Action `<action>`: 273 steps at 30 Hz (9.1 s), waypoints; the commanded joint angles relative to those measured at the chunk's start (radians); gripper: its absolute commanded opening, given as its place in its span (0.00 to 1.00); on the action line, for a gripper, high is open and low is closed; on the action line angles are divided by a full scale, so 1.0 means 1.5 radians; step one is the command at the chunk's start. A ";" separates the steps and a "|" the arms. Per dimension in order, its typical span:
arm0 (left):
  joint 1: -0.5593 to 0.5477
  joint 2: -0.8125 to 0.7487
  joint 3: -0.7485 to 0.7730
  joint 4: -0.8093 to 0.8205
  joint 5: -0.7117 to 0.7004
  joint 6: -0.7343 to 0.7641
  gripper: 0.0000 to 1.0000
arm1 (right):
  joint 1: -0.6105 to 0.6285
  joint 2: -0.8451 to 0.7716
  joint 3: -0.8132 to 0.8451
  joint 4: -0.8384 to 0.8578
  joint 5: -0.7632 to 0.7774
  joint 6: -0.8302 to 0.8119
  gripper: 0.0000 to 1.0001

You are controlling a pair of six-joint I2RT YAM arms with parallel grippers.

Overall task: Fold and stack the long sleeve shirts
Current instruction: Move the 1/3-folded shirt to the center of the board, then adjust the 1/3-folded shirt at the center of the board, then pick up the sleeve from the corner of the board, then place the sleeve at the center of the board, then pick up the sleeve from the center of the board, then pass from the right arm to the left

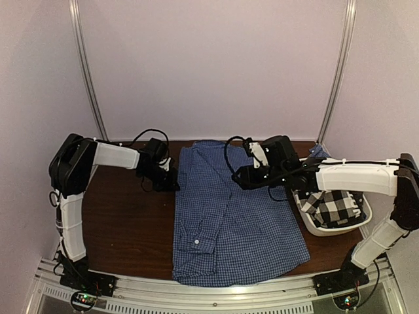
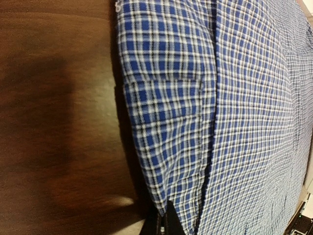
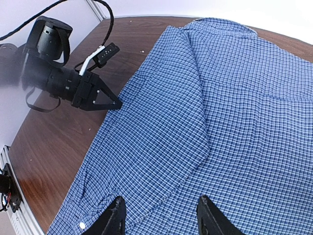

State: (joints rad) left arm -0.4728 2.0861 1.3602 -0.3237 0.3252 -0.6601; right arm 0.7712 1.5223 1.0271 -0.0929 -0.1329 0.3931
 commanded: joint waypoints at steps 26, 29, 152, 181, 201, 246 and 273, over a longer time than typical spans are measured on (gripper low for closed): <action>0.158 0.014 0.246 -0.216 -0.118 0.192 0.34 | -0.061 0.029 -0.007 0.011 0.031 0.032 0.50; 0.143 -0.029 0.237 -0.216 -0.122 0.192 0.41 | -0.086 0.030 0.004 0.000 0.038 0.031 0.50; -0.013 -0.232 -0.161 -0.093 0.067 0.093 0.42 | -0.091 0.187 0.202 -0.062 -0.006 -0.151 0.76; -0.033 -0.223 -0.134 -0.088 0.090 0.085 0.43 | -0.119 0.430 0.470 -0.207 -0.040 -0.253 0.71; -0.036 -0.203 -0.119 -0.060 0.122 0.068 0.42 | -0.144 0.440 0.455 -0.218 -0.084 -0.248 0.18; -0.088 -0.197 -0.143 0.060 0.171 0.015 0.45 | 0.025 0.096 -0.050 0.179 0.109 0.013 0.00; -0.208 0.019 0.063 0.146 0.185 0.072 0.61 | 0.033 0.022 -0.164 0.215 0.077 -0.007 0.00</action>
State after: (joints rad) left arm -0.7685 2.1075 1.4117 -0.1795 0.5762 -0.5739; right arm 0.8139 1.5696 0.7780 0.2070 -0.0063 0.3935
